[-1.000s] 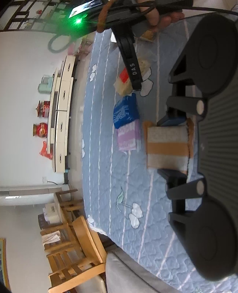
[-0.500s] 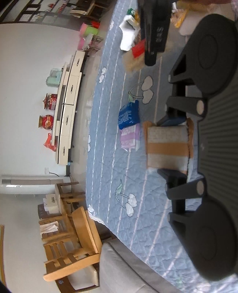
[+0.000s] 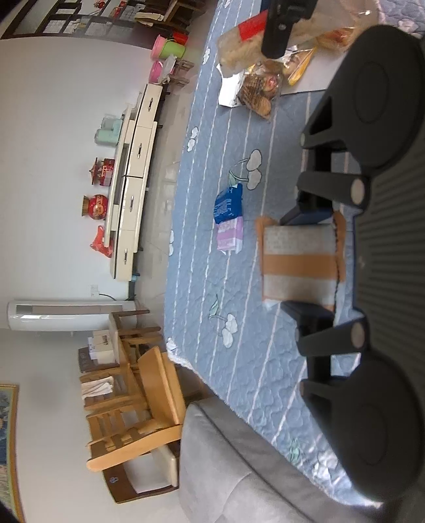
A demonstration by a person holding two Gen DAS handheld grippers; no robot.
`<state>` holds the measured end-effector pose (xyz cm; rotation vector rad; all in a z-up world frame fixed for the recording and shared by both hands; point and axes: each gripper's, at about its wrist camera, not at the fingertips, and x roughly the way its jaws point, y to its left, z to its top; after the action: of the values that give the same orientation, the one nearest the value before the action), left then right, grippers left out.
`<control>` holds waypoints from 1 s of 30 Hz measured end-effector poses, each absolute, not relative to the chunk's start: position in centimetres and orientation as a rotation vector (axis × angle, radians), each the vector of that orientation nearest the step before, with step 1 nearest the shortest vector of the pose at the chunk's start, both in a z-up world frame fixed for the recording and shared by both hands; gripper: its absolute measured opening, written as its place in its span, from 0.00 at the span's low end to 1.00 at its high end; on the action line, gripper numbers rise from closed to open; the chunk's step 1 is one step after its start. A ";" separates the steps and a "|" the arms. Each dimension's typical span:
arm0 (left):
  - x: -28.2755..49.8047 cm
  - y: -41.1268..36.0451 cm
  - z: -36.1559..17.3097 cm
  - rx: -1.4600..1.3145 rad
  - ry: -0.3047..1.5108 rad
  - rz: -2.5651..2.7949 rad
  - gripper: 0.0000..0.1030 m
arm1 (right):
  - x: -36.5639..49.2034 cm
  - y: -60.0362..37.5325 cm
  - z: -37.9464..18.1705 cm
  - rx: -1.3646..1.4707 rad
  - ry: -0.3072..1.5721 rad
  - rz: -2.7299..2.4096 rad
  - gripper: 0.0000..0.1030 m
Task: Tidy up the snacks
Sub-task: 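Grasp the orange-striped beige packet with the left tool while the right tool grasps the red-label bread bag, then carry the striped packet and red-label bag over the white paper with both tools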
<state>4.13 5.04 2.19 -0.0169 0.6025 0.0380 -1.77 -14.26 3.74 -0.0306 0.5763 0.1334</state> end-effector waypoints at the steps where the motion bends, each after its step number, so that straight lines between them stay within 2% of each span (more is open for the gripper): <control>1: 3.6 5.0 2.4 -0.011 0.598 0.037 0.45 | -2.5 -14.4 4.0 -0.025 0.573 0.134 0.42; 13: 0.3 4.2 3.6 -0.004 0.564 0.005 0.45 | -7.8 -16.0 4.8 -0.040 0.547 0.113 0.42; 30: -1.8 1.3 3.7 0.023 0.553 -0.071 0.45 | -9.6 -17.4 4.7 -0.044 0.524 0.064 0.42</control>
<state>-1.81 1.30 3.73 0.0229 0.5525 -0.0712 -9.56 -17.38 4.68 -0.0445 0.5235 0.0643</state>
